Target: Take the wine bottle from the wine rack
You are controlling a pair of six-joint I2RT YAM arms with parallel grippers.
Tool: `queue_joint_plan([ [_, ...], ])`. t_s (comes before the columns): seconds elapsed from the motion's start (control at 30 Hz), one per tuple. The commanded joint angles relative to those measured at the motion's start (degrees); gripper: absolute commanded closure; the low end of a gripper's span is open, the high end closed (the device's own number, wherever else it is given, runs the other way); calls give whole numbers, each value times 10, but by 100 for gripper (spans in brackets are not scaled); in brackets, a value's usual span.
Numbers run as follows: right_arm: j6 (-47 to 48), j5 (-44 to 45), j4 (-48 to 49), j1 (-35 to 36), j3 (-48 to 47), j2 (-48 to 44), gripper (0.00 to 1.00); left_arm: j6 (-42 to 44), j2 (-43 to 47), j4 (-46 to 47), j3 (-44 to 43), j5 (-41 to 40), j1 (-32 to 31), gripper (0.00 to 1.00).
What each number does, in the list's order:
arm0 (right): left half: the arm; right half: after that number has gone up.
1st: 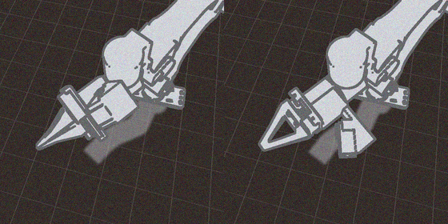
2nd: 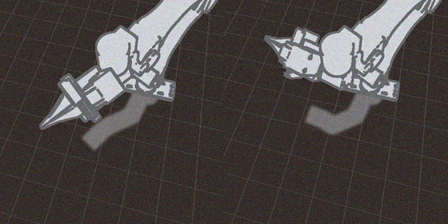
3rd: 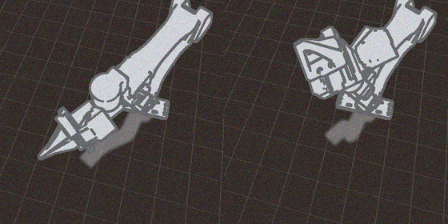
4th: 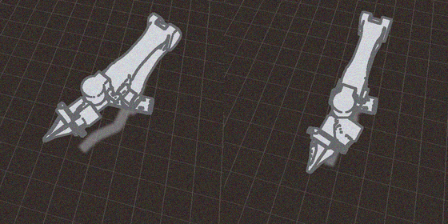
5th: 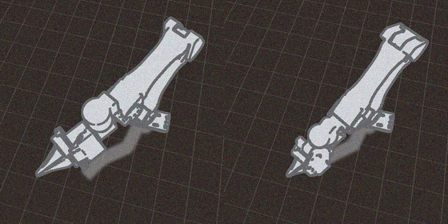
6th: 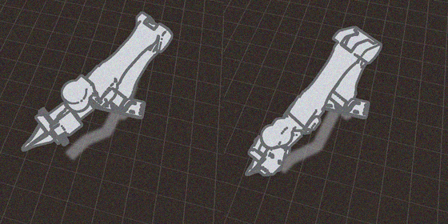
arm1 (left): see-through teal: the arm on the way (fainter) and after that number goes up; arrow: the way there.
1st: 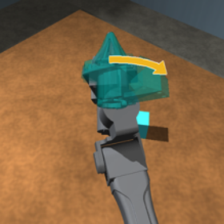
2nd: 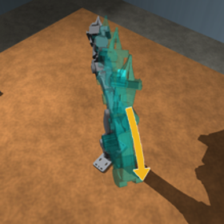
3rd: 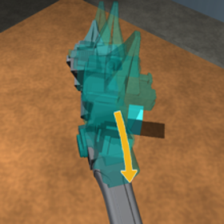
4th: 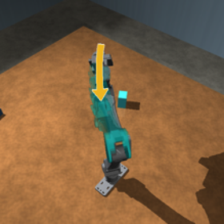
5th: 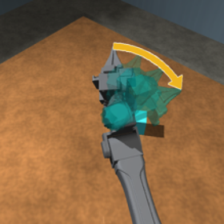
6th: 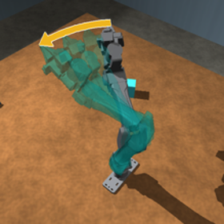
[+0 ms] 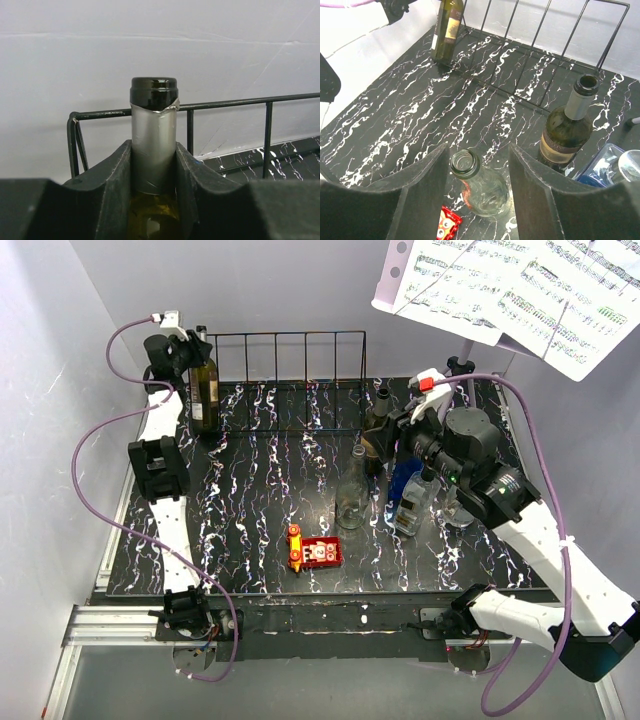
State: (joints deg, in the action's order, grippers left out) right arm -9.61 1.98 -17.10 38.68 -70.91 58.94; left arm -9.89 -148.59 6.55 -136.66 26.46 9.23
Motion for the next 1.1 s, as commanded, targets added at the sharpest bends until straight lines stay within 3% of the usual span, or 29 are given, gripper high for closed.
queue_joint_plan([
  [0.0, -9, -8, 8, 5, -37, 4, 42, 16, 34, 31, 15, 3, -9, 89],
  [0.07, -8, -8, 10, 5, -39, 7, 42, 12, 62, 64, 53, 10, -9, 100],
  [0.2, -12, -14, 15, 7, -37, 10, 43, -8, 108, 141, 111, 43, -9, 100],
  [0.8, -17, 7, 18, 11, 2, -63, 43, 70, 313, 158, 260, 21, -7, 100],
  [1.07, -14, 15, 28, 11, 29, -103, 42, 0, 465, 272, 433, 75, -8, 100],
])
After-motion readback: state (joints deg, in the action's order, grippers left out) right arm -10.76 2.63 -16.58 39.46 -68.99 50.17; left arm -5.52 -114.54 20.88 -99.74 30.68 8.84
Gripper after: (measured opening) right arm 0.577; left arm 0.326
